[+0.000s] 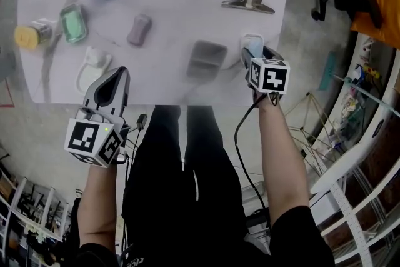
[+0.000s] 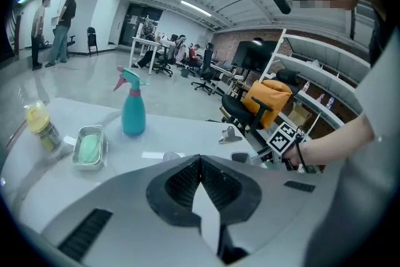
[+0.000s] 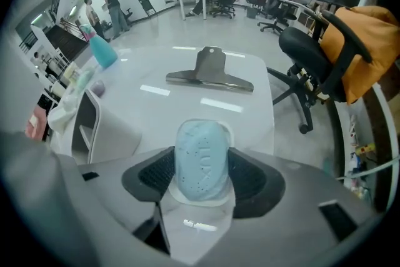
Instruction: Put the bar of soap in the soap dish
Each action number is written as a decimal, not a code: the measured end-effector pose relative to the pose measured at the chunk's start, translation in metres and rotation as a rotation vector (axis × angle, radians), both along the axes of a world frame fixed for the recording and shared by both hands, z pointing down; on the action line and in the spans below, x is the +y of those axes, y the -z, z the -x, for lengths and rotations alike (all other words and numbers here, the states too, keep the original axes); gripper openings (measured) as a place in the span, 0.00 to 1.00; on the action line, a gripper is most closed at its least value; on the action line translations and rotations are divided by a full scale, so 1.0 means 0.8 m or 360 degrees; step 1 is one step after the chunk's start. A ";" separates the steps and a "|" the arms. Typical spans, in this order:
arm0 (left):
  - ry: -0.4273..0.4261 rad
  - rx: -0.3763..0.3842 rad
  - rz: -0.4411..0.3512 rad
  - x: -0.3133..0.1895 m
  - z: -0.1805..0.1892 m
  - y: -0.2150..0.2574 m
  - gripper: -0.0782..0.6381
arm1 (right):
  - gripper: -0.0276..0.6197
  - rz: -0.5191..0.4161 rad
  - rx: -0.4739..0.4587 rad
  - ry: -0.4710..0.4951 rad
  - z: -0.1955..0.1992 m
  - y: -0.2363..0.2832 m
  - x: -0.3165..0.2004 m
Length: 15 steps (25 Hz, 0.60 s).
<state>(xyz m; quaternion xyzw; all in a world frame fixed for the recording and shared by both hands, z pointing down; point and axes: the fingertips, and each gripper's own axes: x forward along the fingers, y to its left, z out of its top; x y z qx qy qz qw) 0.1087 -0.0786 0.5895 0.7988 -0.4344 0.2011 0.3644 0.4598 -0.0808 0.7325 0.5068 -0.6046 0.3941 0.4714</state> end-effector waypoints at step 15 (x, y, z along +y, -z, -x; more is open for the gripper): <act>0.0050 0.0019 0.0010 0.025 0.012 -0.003 0.12 | 0.43 -0.0077 0.0050 -0.0024 0.006 0.004 0.010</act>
